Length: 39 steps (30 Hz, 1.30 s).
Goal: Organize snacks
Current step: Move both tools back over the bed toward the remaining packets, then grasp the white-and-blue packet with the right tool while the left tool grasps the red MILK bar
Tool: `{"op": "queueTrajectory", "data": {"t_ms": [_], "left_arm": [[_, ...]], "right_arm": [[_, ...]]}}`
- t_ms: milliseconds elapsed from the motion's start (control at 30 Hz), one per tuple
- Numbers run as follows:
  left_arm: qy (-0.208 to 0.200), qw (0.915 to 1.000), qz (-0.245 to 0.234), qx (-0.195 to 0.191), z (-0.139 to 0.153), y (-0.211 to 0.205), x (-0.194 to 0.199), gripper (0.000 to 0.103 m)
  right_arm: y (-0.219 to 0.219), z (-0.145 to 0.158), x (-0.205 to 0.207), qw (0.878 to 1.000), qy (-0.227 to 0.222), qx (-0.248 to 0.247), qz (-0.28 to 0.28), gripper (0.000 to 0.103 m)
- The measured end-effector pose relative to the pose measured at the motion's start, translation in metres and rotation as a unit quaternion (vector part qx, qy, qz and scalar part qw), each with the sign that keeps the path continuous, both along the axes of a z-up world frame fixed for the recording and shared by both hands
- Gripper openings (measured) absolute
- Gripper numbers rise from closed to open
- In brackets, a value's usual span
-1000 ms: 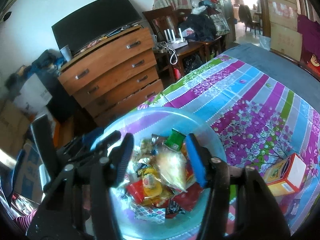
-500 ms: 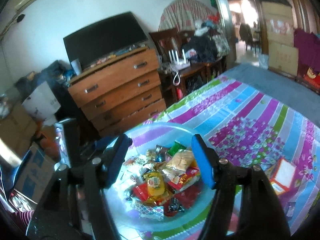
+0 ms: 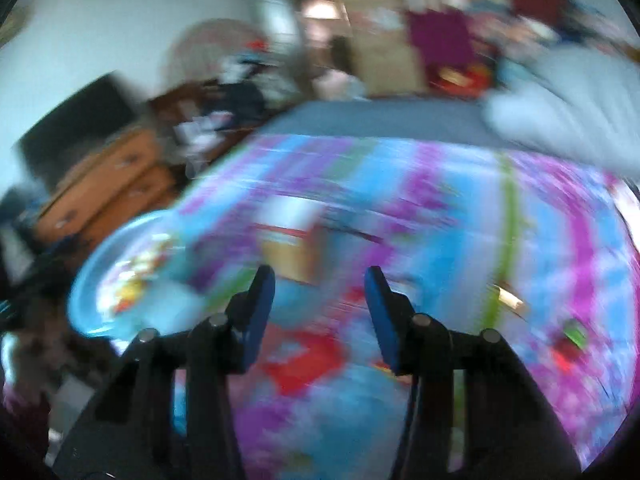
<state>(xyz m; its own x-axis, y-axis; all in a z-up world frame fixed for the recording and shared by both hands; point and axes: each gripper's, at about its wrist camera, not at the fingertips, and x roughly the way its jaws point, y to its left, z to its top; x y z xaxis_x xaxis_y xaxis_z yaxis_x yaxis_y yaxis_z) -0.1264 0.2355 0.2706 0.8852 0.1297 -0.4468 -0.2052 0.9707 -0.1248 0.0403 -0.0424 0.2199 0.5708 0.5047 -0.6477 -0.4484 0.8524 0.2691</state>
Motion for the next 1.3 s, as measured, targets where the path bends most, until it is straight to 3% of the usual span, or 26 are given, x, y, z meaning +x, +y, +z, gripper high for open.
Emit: {"op": "queueTrajectory", "data": {"t_ms": [67,167,400,500,600,700,867,967,1100,1200,1300], "left_arm": [[0.003,0.9997,-0.022,-0.005,-0.003,-0.021,0.012,0.068],[0.009,0.9994,-0.032,-0.008,-0.006,-0.039,0.029,0.068],[0.021,0.9998,-0.006,0.002,-0.012,-0.053,0.049,0.068],[0.024,0.9997,-0.001,0.008,-0.013,-0.060,0.054,0.068],[0.028,0.9994,-0.013,0.016,-0.016,-0.073,0.062,0.068],[0.032,0.9989,-0.031,0.013,-0.018,-0.085,0.069,0.068],[0.035,0.9975,-0.061,-0.003,-0.022,-0.107,0.065,0.068],[0.037,0.9961,-0.080,-0.005,-0.023,-0.126,0.059,0.068],[0.049,0.9942,-0.095,-0.010,-0.029,-0.142,0.053,0.068],[0.060,0.9923,-0.108,-0.008,-0.034,-0.156,0.051,0.068],[0.078,0.9889,-0.127,-0.008,-0.043,-0.167,0.053,0.068]], "right_arm": [[-0.014,-0.021,0.026,0.999,0.034,-0.007,-0.014,0.043],[0.000,-0.055,0.066,0.997,0.066,-0.035,0.003,0.045],[0.098,-0.145,0.158,0.985,0.111,-0.099,0.089,0.045],[0.120,-0.172,0.168,0.981,0.104,-0.120,0.113,0.044],[0.126,-0.209,0.166,0.971,0.138,-0.145,0.133,0.043],[0.102,-0.206,0.130,0.967,0.132,-0.143,0.165,0.044],[0.030,-0.199,0.062,0.957,0.172,-0.156,0.177,0.044],[-0.024,-0.173,0.025,0.968,0.148,-0.147,0.137,0.044],[-0.097,-0.127,-0.005,0.990,0.108,-0.072,0.055,0.055],[-0.122,-0.121,-0.024,0.992,0.106,-0.059,0.029,0.055],[-0.121,-0.140,-0.031,0.988,0.124,-0.082,0.041,0.055]]}}
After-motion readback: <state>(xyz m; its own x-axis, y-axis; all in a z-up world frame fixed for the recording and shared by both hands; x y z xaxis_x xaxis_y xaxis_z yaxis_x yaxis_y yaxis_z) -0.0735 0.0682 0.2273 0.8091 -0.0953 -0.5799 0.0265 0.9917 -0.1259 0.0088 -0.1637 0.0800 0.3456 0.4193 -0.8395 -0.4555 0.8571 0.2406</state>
